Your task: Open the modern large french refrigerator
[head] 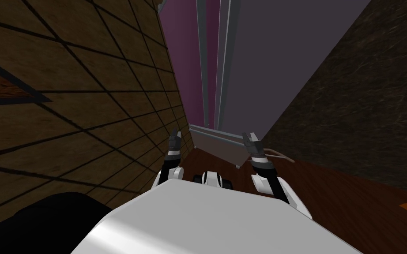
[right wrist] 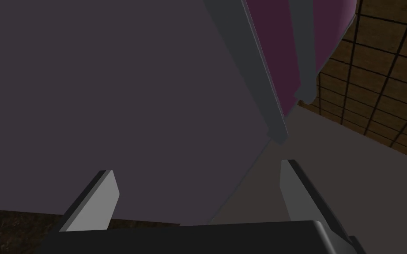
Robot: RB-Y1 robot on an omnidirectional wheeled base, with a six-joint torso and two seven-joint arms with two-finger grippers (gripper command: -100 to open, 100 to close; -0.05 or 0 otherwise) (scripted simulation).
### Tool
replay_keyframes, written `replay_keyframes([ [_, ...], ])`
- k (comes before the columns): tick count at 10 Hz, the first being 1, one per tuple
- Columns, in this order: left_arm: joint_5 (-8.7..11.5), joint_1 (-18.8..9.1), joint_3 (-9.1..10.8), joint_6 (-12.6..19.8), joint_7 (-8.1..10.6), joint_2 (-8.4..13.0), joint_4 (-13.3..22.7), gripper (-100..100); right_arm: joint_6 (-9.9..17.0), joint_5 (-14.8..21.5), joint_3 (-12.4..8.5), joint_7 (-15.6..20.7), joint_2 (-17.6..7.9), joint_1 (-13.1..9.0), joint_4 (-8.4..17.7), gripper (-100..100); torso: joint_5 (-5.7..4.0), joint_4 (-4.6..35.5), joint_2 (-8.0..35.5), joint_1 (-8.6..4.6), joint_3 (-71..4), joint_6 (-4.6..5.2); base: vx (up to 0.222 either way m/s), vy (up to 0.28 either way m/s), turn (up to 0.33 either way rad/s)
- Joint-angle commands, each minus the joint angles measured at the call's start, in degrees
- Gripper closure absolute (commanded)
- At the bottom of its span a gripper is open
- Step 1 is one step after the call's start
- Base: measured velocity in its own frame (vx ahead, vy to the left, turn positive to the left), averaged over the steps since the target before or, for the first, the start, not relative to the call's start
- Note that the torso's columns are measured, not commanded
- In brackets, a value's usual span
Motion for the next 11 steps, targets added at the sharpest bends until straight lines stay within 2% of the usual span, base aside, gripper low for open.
replay_keyframes([
  [1, 0.0, 0.0, 0.0, 0.0, 0.0, 0.0, 0.0, 0, -0.5, 0.3, -0.1, 3.4, -0.1, -0.5, 0.9, -100, 0.0, 0.0, 0.0, -0.02, 0.0, -0.01, 0.037, 0.019, 0.003],
  [2, 0.0, 0.0, 0.0, 0.0, 0.0, 0.0, 0.0, 0, -1.6, 0.8, -0.4, 5.7, -0.2, -1.1, 2.9, -100, -0.02, 0.0, 0.1, -0.09, 0.1, 0.0, 0.062, 0.035, -0.03],
  [3, 0.0, 0.0, 0.0, 0.0, 0.0, 0.0, 0.0, 0, -1.6, 0.8, -0.4, 7.1, -0.2, -1.1, 2.9, -100, -0.02, 0.0, 0.1, -0.04, 0.1, 0.0, 0.053, 0.029, -0.02],
  [4, 0.0, 0.0, 0.0, 0.0, 0.0, 0.0, 0.0, 0, -2.8, 1.4, -0.7, 8.8, -0.3, -1.6, 5.0, -100, -0.01, 0.0, 0.1, -0.05, 0.1, 0.0, 0.068, 0.041, -0.03],
  [6, 0.0, 0.0, 0.0, 0.0, 0.0, 0.0, 0.0, 0, -2.8, 1.4, -0.7, 11.3, -0.3, -1.6, 5.0, -100, -0.01, 0.0, 0.1, -0.04, 0.0, 0.0, 0.049, 0.025, -0.007],
  [7, 0.0, 0.0, 0.0, 0.0, 0.0, 0.0, 0.0, 0, -3.9, 1.9, -1.0, 13.3, -0.3, -2.2, 7.1, -100, -0.03, 0.0, 0.2, -0.11, 0.1, 0.0, 0.062, 0.026, -0.032],
  [9, 0.0, 0.0, 0.0, 0.0, 0.0, 0.0, 0.0, 0, -3.9, 1.9, -1.0, 15.3, -0.3, -2.2, 7.1, -100, -0.01, 0.0, 0.1, -0.04, 0.0, 0.0, 0.044, 0.021, -0.008],
  [10, 0.0, 0.0, 0.0, 0.0, 0.0, 0.0, 0.0, 0, -5.1, 2.4, -1.3, 17.6, -0.3, -2.8, 9.3, -100, -0.01, 0.0, 0.2, -0.06, 0.1, 0.0, 0.051, 0.031, -0.033],
  [11, 0.0, 0.0, 0.0, 0.0, 0.0, 0.0, 0.0, 0, -5.1, 2.4, -1.3, 19.1, -0.3, -2.8, 9.3, -100, -0.01, 0.0, 0.1, -0.01, 0.1, 0.0, 0.057, 0.038, -0.018],
])
